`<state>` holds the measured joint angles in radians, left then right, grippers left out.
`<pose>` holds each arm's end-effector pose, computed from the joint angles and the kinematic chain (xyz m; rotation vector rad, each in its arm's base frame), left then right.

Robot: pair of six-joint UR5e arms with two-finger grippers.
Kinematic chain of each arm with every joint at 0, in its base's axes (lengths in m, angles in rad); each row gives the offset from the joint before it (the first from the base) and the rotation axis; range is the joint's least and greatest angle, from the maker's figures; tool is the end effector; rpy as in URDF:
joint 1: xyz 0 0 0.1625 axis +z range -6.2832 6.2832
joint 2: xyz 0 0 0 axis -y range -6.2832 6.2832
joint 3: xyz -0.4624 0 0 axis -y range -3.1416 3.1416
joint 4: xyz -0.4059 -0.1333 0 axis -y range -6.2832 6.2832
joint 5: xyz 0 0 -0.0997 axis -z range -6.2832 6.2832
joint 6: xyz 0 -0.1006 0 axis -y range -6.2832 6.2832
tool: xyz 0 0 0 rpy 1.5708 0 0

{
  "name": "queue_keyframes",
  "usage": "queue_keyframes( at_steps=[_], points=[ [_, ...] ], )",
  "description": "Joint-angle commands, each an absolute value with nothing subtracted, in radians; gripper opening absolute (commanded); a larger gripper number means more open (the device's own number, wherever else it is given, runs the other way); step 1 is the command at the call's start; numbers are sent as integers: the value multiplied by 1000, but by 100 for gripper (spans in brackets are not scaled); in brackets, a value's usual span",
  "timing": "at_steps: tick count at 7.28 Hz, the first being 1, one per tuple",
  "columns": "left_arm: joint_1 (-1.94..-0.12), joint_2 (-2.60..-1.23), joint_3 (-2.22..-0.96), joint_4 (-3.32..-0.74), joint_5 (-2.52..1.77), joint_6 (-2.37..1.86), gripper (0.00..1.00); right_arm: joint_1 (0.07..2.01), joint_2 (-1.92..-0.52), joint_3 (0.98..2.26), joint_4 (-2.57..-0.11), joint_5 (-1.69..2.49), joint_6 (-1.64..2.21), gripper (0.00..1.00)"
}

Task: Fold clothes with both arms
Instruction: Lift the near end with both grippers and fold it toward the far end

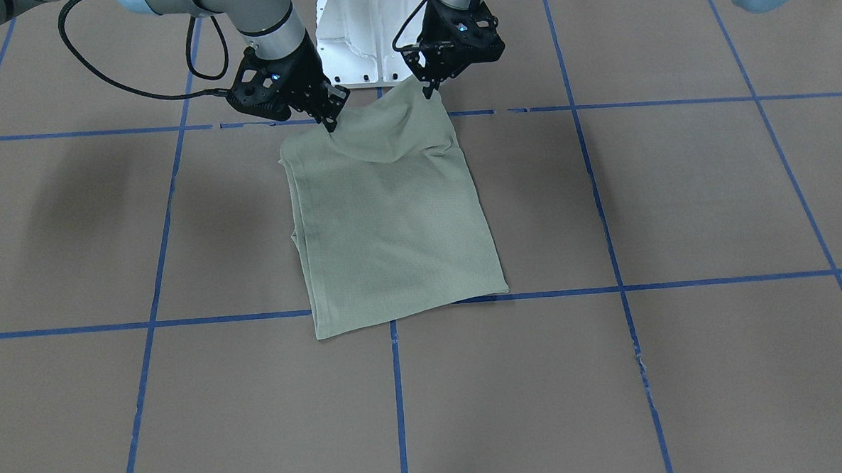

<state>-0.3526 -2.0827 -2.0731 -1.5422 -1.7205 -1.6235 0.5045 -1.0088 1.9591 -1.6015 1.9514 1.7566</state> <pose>0.5025 -0.3109 0.1928 0.0112 0.9970 -0.2976 -0.4939 -0.3823 0.2009 -0.2064 -0.9607 0.4597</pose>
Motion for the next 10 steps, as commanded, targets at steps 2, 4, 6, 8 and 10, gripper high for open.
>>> queue_keyframes(
  at_steps=[2, 4, 6, 8, 10],
  points=[
    [-497, -2120, -1895, -1688, -1755, -1614, 0, 580, -913, 1694, -1430, 1953, 1749, 0],
    [-538, -2137, -1803, -1773, -1758, -1614, 0, 598, -868, 1629, -1428, 1954, 1753, 0],
    [-581, -2180, -1732, -1778, -1764, -1599, 0, 623, -833, 1571, -1428, 1960, 1752, 0],
    [-607, -2181, -1717, -1779, -1772, -1571, 0, 643, -789, 1513, -1427, 1965, 1752, 0],
    [-635, -2219, -1656, -1796, -1770, -1571, 0, 667, -767, 1470, -1421, 1971, 1747, 0]
  ],
)
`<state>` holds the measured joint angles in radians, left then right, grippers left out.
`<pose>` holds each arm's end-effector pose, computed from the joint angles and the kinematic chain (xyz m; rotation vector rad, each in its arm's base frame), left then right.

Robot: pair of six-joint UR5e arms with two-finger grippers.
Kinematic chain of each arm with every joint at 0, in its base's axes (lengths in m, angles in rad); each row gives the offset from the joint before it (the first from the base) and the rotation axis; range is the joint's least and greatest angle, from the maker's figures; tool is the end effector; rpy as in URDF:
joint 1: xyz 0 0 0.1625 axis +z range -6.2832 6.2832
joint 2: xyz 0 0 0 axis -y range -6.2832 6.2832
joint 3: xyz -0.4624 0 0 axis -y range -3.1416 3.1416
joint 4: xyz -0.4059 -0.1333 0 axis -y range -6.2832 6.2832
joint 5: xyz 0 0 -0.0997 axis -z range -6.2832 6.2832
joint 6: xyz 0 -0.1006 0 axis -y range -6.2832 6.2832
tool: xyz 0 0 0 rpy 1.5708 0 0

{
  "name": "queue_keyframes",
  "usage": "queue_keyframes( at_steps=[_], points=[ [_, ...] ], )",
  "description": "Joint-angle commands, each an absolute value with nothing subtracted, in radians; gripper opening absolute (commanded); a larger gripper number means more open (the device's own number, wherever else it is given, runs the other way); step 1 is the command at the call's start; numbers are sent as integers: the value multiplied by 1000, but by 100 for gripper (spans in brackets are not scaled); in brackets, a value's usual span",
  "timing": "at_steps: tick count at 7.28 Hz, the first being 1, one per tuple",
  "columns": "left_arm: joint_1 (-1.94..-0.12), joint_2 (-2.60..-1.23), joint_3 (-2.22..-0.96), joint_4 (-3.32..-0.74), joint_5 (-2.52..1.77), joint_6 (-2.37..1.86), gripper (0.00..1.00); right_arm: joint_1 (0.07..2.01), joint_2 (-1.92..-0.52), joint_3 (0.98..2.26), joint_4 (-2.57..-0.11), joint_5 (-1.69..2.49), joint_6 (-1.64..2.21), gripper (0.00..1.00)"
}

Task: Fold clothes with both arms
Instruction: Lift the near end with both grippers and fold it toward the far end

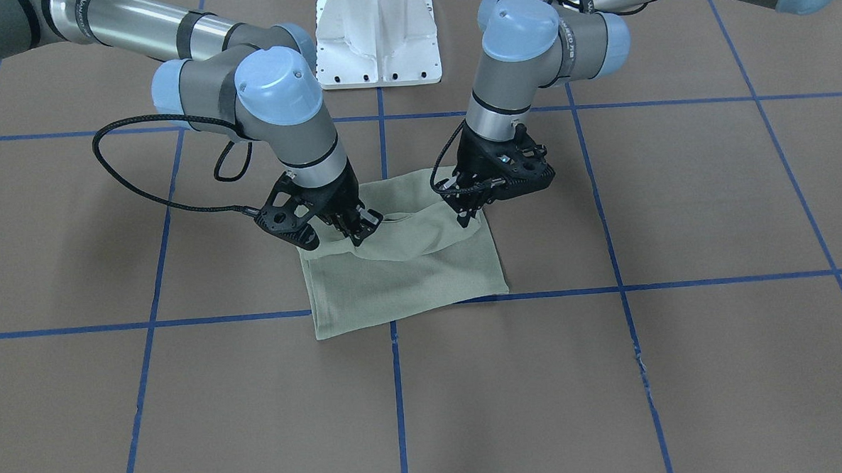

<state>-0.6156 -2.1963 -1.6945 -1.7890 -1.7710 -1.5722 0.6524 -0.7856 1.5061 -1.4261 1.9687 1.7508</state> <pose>0.5107 -0.5000 0.2348 0.1169 0.9843 -0.4695 -0.5524 -0.5407 0.2060 -0.1650 -0.9309 0.5988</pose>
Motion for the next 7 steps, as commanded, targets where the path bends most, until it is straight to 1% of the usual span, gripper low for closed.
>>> queue_keyframes(
  at_steps=[1, 2, 3, 5, 6, 7],
  points=[
    [-655, -2259, -1558, -1824, -1769, -1518, 99, 678, -720, 1328, -1319, 1954, 1724, 99],
    [-713, -2266, -1495, -1853, -1770, -1479, 100, 705, -678, 1210, -1237, 1947, 1718, 100],
    [-750, -2266, -1470, -1859, -1770, -1406, 100, 730, -677, 1188, -1235, 1947, 1682, 100],
    [-768, -2258, -1471, -1858, -1773, -1364, 100, 755, -676, 1181, -1236, 1974, 1671, 100],
    [-796, -2247, -1476, -1858, -1825, -1315, 100, 755, -676, 1201, -1239, 2017, 1664, 100],
    [-837, -2200, -1512, -1858, -1865, -1251, 100, 752, -680, 1242, -1250, 2052, 1658, 100]
  ],
)
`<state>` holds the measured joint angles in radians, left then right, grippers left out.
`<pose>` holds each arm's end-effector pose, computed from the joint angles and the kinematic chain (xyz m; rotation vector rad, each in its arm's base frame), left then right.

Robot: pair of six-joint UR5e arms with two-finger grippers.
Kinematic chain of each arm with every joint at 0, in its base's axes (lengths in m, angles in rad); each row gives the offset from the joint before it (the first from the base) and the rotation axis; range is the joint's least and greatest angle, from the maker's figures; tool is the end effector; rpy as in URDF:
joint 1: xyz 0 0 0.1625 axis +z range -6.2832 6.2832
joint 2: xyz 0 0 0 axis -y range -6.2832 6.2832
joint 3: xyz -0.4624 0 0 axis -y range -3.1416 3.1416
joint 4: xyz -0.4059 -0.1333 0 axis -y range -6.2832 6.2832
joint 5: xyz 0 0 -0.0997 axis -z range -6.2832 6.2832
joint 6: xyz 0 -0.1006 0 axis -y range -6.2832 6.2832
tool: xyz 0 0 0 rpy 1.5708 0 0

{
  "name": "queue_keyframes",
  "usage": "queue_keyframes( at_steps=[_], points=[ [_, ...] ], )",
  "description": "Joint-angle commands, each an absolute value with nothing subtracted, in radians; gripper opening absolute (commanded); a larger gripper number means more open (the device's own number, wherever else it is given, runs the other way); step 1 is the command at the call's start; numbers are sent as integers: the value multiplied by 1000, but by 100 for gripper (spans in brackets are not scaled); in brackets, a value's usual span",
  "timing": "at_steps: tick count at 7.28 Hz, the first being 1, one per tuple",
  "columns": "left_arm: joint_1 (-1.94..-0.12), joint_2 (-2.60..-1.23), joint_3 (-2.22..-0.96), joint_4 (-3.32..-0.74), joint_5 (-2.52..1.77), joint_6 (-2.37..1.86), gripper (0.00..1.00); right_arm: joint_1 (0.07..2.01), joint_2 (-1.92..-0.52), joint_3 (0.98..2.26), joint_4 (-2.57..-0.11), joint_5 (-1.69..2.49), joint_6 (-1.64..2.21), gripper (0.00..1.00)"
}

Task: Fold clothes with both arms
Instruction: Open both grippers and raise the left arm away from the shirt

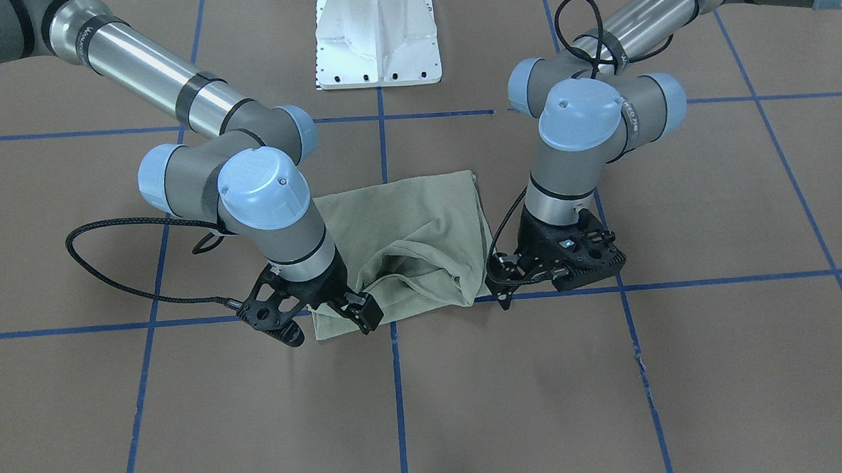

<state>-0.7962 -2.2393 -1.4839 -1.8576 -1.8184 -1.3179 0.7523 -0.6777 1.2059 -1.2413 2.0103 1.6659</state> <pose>0.4571 -0.6225 0.2893 0.2336 0.8696 -0.3990 -0.5550 -0.6434 0.2320 -0.1195 -0.9451 0.5954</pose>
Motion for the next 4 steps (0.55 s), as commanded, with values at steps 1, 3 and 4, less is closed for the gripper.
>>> queue_keyframes(
  at_steps=[1, 3, 4],
  points=[
    [-880, -2148, -1557, -1858, -1874, -1174, 100, 746, -692, 1287, -1270, 2066, 1657, 100],
    [-946, -2090, -1557, -1883, -1896, -1044, 100, 668, -683, 1368, -1446, 2045, 1532, 100],
    [-971, -2047, -1555, -1926, -1898, -1010, 100, 632, -684, 1411, -1516, 2019, 1449, 100]
  ],
)
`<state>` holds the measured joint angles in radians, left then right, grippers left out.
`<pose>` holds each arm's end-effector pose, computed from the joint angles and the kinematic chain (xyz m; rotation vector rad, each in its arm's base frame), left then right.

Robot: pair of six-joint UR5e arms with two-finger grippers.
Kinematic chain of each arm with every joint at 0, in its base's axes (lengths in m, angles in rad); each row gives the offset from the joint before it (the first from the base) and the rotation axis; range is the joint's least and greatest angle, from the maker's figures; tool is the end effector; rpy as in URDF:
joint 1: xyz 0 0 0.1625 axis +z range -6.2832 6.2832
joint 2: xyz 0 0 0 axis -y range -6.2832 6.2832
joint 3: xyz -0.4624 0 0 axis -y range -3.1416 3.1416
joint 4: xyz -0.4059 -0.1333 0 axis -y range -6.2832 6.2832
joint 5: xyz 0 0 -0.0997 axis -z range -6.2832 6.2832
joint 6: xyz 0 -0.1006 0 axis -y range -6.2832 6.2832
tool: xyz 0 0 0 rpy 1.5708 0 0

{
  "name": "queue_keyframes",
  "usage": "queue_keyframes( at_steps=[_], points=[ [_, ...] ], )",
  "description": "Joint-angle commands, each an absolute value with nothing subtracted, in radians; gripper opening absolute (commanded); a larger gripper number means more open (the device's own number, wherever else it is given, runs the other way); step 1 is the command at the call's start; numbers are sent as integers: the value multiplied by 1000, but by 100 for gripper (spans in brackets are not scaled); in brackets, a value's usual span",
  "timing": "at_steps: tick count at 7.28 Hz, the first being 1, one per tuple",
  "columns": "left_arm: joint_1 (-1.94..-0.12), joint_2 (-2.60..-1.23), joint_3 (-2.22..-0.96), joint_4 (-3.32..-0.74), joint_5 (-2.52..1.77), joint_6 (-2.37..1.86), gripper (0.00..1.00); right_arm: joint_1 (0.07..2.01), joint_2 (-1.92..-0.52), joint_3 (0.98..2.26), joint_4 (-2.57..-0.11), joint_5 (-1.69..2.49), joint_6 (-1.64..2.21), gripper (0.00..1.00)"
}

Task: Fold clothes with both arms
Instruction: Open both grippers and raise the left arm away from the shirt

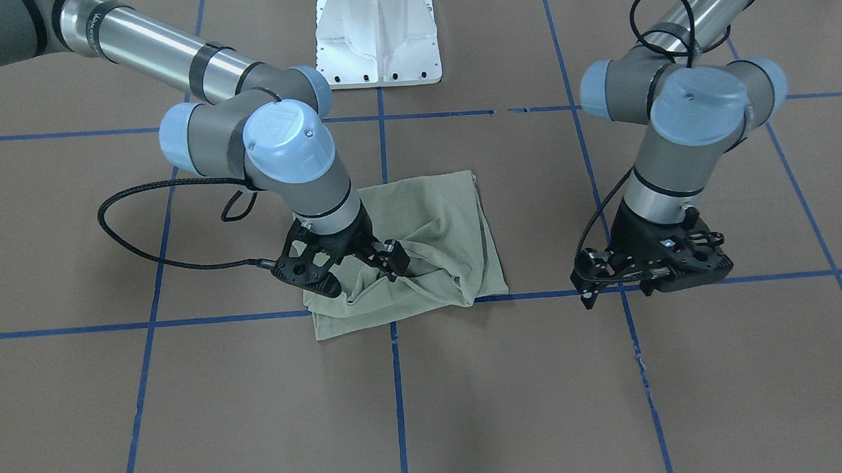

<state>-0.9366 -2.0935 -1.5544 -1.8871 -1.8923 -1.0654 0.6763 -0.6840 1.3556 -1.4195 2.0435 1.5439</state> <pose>0.3470 -0.6430 0.3582 0.3114 0.8146 -0.2714 -0.5766 -0.5750 0.1899 -0.1411 -0.9166 0.4083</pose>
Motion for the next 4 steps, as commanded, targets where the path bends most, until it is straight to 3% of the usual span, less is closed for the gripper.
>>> queue_keyframes(
  at_steps=[1, 4],
  points=[
    [-1004, -2022, -1555, -1939, -1934, -956, 100, 577, -680, 1419, -1555, 1959, 1358, 100],
    [-1097, -1990, -1548, -1940, -2000, -833, 100, 503, -663, 1401, -1549, 1856, 1306, 100]
  ],
)
